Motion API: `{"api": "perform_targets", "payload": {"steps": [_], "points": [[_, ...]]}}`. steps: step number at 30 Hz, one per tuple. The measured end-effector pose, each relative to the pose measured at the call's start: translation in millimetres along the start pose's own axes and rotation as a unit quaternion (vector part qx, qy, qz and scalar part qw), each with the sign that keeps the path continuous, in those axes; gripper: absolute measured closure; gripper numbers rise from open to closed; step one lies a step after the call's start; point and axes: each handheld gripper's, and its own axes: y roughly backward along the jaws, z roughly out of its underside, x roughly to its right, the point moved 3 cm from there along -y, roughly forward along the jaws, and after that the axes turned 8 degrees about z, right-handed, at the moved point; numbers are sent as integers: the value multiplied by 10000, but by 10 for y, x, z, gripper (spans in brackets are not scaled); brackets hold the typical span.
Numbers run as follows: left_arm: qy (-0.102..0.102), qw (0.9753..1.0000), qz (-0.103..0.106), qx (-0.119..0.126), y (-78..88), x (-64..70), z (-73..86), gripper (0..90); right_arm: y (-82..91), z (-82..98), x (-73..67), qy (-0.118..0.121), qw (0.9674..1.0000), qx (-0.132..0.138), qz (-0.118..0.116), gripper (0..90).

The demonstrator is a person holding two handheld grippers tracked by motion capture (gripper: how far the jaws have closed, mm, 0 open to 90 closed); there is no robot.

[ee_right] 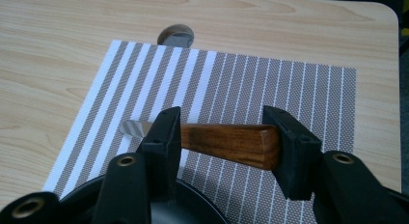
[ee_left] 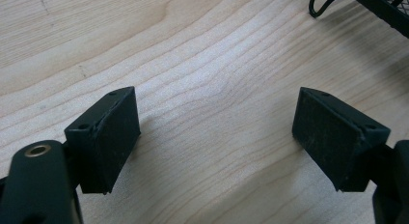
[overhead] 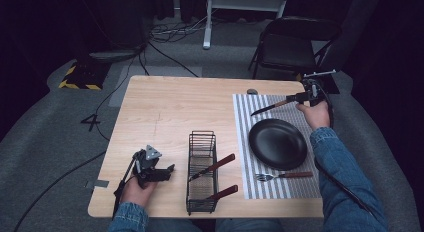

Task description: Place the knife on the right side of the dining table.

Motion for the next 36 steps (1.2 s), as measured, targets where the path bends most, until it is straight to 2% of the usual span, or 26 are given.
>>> {"api": "perform_targets", "payload": {"steps": [36], "points": [[6,10000,4,-9,1,1,1,173,-375,326,345,-318,9982,-465,226,424]]}}
